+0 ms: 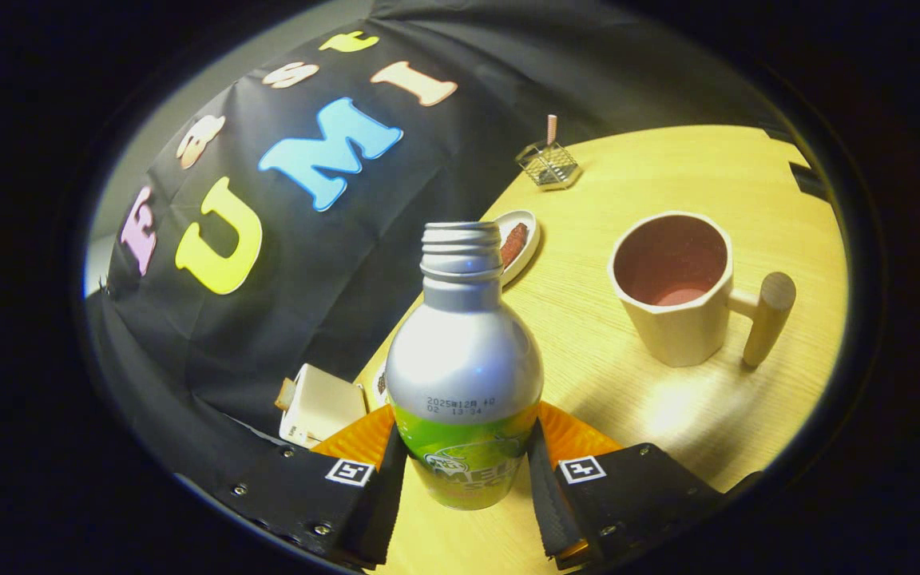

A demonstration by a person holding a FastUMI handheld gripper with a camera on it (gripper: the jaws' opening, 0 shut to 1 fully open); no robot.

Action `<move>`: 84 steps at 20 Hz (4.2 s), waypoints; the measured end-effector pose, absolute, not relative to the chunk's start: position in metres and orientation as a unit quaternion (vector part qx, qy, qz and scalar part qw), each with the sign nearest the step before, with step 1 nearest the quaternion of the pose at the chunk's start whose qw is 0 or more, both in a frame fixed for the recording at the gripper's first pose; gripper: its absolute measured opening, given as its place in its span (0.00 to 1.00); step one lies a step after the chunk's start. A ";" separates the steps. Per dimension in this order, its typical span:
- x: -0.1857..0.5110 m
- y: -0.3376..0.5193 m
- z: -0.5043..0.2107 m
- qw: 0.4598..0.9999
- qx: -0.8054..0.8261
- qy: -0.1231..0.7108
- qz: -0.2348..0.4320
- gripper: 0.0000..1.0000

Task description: Take the bottle from table, then pour the juice into the cup, finally place the bottle on the coaster

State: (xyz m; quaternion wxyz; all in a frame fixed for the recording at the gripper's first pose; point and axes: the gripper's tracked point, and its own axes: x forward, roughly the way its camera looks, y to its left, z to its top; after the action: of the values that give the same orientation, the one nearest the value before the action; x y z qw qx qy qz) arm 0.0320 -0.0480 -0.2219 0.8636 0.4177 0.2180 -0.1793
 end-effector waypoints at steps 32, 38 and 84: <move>0.147 -0.042 -0.263 0.939 0.053 0.257 -0.224 0.72; 0.160 -0.051 -0.267 0.945 0.043 0.243 -0.212 0.74; 0.048 -0.012 -0.014 0.995 0.022 0.087 -0.039 0.99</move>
State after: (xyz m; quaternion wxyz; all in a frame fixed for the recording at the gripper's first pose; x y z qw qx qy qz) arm 0.0481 -0.0122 -0.0139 0.9951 0.0216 0.0875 -0.0395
